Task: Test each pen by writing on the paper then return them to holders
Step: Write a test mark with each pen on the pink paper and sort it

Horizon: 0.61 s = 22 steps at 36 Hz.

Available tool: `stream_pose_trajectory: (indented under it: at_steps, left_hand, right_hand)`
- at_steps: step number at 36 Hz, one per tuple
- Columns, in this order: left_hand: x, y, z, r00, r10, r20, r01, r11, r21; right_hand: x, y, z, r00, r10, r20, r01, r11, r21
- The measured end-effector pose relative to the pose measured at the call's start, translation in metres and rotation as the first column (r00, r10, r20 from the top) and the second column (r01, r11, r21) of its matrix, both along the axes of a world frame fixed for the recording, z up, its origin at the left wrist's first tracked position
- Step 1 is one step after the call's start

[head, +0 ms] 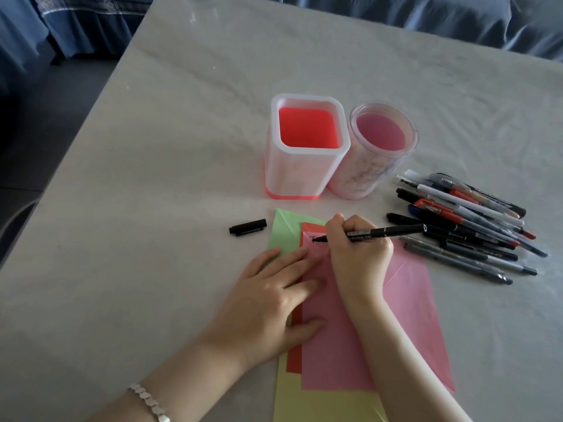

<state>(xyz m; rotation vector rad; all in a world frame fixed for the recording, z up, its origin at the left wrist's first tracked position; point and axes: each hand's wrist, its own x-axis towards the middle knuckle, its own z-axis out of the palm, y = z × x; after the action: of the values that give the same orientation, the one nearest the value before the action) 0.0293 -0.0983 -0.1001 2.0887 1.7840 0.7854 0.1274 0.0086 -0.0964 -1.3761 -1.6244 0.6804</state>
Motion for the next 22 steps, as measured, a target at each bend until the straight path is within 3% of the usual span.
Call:
stream_pose_trajectory:
  at_steps: [17,22]
  left_hand:
    - [-0.0003,-0.0005,0.0003,1.000,-0.003,-0.004,0.003,1.000,-0.001]
    - [0.0006,-0.0005,-0.0004,1.000,0.003,-0.005,-0.003,1.000,-0.007]
  right_hand:
    - [-0.0009,-0.0002,-0.0004,0.999,0.035,0.023,-0.035,0.999,0.013]
    - [0.0008,-0.0002,0.0009,0.999,-0.023,0.037,0.023,1.000,0.010]
